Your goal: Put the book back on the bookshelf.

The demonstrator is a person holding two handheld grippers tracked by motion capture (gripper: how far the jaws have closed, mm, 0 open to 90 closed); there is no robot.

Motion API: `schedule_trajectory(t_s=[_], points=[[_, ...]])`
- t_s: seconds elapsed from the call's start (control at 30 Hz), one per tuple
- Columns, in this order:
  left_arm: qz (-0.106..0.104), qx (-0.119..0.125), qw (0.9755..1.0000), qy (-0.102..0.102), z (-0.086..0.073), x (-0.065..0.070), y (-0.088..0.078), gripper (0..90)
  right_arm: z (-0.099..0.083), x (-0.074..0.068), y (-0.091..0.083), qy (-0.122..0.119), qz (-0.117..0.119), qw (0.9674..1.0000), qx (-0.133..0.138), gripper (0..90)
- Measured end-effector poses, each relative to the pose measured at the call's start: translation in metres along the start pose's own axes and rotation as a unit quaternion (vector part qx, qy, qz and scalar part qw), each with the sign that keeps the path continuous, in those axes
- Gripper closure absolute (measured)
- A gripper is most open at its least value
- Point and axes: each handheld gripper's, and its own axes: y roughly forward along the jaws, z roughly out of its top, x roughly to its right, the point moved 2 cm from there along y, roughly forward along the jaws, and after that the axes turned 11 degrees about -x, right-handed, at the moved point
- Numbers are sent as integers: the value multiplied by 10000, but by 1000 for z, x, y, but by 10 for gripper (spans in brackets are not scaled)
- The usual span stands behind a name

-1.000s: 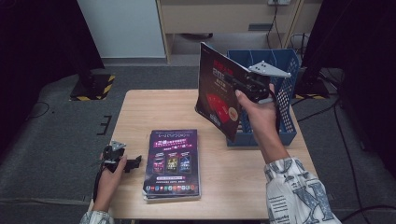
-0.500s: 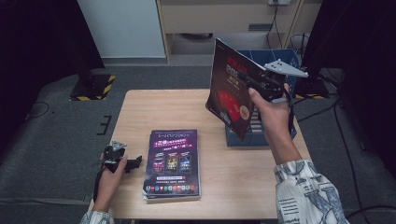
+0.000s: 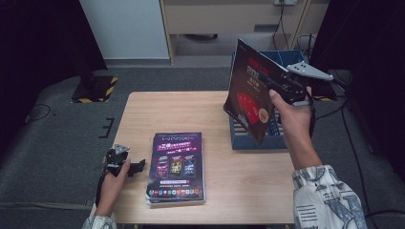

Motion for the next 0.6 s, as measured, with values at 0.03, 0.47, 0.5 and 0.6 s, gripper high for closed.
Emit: schedule_trajectory(t_s=[0.03,0.47,0.5,0.6], points=[[0,-1,10000,1,0,0,0,0,0,1,-1,-2,-12,10000,0,868],[-8,-3,10000,12,0,1,0,0,-3,14,-5,-71,-365,9993,-82,868],[-10,-3,10000,16,0,1,0,0,-3,15,-4,-84,-442,9990,-81,868],[-15,3,10000,17,0,2,0,0,-4,18,1,-64,-519,9986,-96,867]])
